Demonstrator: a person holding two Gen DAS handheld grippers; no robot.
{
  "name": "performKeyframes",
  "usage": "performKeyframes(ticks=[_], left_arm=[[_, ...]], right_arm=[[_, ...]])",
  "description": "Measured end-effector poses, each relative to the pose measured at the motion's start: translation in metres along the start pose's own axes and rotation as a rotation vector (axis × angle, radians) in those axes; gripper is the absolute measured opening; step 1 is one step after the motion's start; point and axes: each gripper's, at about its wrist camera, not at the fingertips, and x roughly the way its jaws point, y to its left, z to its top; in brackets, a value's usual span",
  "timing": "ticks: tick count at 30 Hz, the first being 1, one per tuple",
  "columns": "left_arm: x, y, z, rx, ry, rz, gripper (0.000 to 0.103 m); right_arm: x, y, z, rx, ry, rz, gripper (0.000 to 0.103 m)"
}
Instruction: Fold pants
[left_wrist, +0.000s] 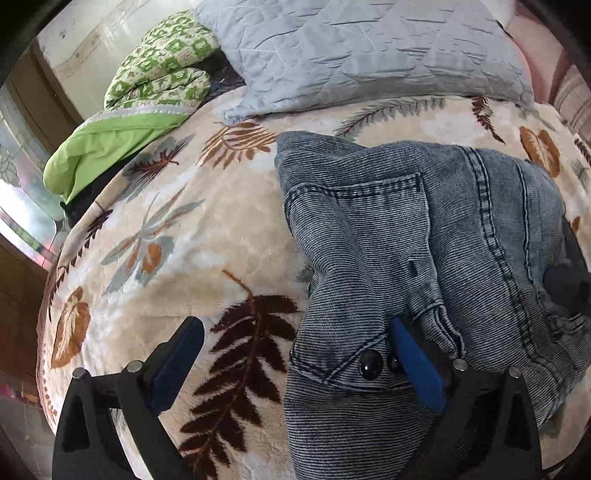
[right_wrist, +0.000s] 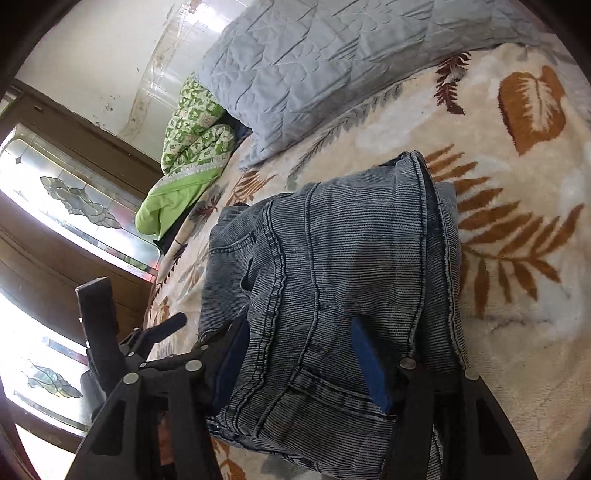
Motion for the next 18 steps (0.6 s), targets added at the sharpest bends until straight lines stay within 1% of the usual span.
performKeyframes(ticks=[4,6,8,11,12,13,14,15,17,18], left_arm=[[0.004,0.015,0.0,-0.081,0.013,-0.076,0.103],[0.001,0.021,0.0,-0.121,0.0,-0.092,0.103],[-0.011,0.021,0.0,-0.126,-0.058,-0.063,0.103],[-0.039,0.012,-0.005,-0.074,-0.203,0.029,0.102],[-0.047,0.008,-0.008,-0.056,-0.241,0.044,0.103],[-0.051,0.004,-0.011,-0.043,-0.26,0.049,0.102],[-0.052,-0.001,-0.014,-0.024,-0.26,0.047,0.103],[-0.049,-0.004,-0.016,0.001,-0.237,0.045,0.103],[-0.03,-0.013,-0.022,0.047,-0.149,0.042,0.103],[-0.026,-0.012,-0.024,0.04,-0.14,0.037,0.103]], right_arm=[[-0.002,0.003,-0.005,0.004,-0.027,-0.008,0.061],[-0.006,0.005,-0.007,0.026,-0.036,0.0,0.063],[-0.014,0.008,-0.011,0.036,-0.048,0.002,0.062],[-0.027,0.016,-0.017,0.024,-0.08,0.009,0.063],[-0.031,0.018,-0.018,0.02,-0.091,0.016,0.063],[-0.032,0.02,-0.019,0.016,-0.099,0.015,0.063],[-0.033,0.021,-0.021,0.012,-0.099,0.007,0.063],[-0.03,0.023,-0.022,0.011,-0.088,-0.004,0.063],[-0.013,0.021,-0.024,0.017,-0.018,-0.061,0.063],[-0.005,0.019,-0.026,0.011,0.006,-0.081,0.063]])
